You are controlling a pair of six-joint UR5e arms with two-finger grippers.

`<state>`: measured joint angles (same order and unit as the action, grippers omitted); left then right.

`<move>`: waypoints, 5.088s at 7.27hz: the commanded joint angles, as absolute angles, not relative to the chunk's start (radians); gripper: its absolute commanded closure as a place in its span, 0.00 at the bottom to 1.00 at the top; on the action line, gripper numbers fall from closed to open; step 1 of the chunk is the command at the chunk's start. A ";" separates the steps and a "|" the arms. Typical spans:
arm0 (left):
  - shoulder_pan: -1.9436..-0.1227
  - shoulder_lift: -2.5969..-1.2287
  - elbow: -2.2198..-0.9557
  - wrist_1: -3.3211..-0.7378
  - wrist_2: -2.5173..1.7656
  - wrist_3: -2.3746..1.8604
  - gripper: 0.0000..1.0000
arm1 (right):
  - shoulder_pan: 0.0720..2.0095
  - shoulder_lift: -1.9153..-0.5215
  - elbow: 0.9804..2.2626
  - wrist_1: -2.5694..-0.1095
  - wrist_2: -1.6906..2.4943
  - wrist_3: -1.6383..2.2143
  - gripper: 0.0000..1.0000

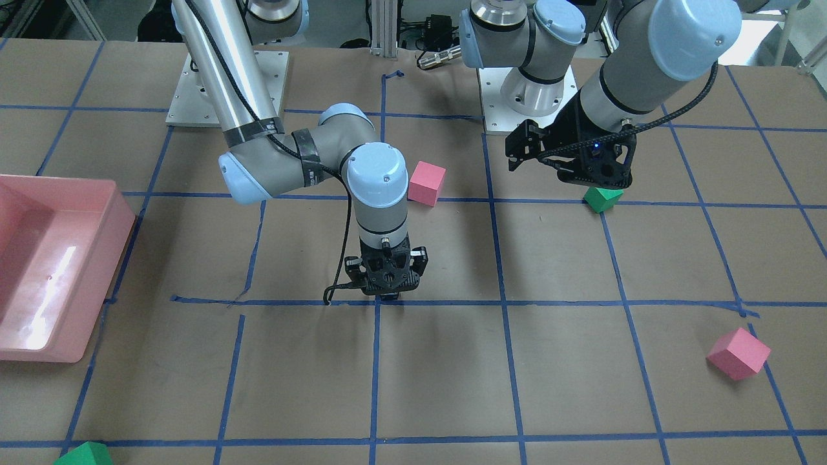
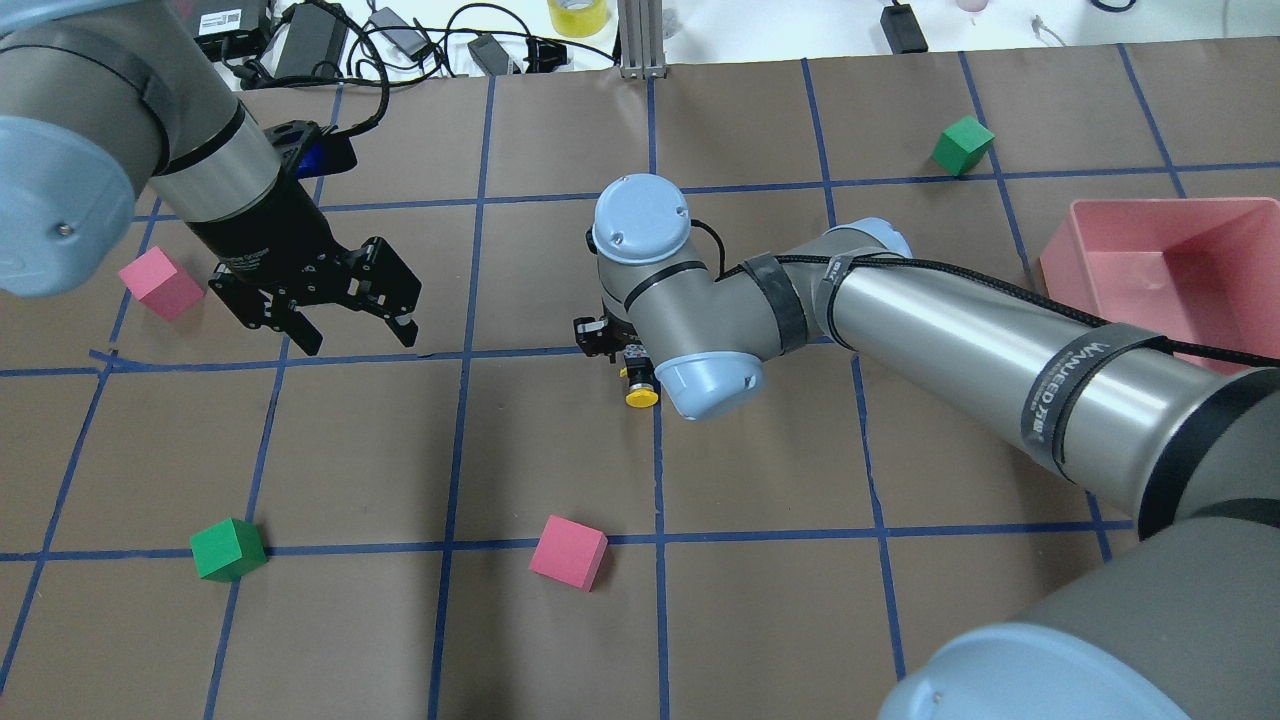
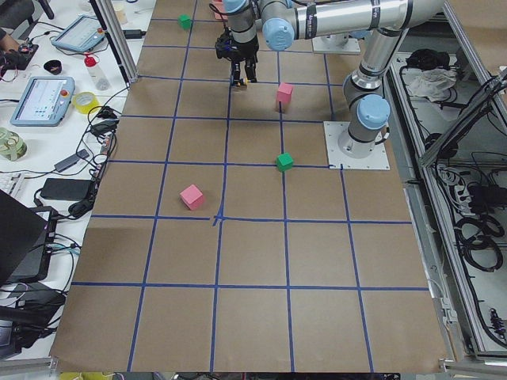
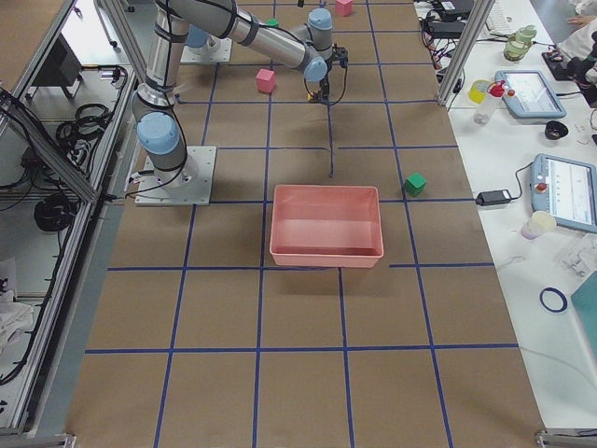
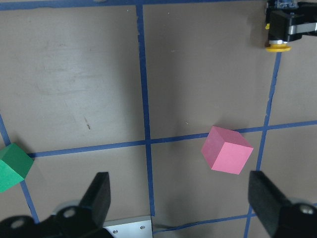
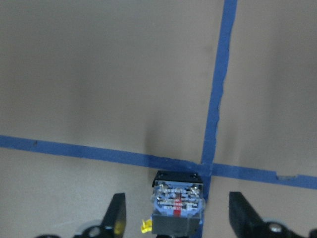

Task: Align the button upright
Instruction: 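Lower the button switch onto the table and open the right gripper, then raise the right gripper away while the left gripper reaches toward the switch, then grasp the lying button switch with the left gripper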

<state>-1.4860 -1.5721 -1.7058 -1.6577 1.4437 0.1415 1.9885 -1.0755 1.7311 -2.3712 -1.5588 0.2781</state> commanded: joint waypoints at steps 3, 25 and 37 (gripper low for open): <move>-1.486 -1.610 -1.710 -1.617 1.580 0.036 0.00 | 1.779 -1.361 1.637 -1.916 -1.545 0.019 0.00; -1.925 -2.037 -1.848 -0.810 1.462 -0.465 0.14 | 1.675 -1.525 1.445 -1.569 -1.565 -0.048 0.00; -1.746 -2.017 -1.798 -1.003 1.004 -0.995 1.00 | 1.674 -1.525 1.445 -1.568 -1.565 -0.048 0.00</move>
<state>-1.7760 -2.0142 -1.7919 -0.9579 1.0826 -0.8891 1.6749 -1.5248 1.4450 -1.5678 -1.5647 -0.0476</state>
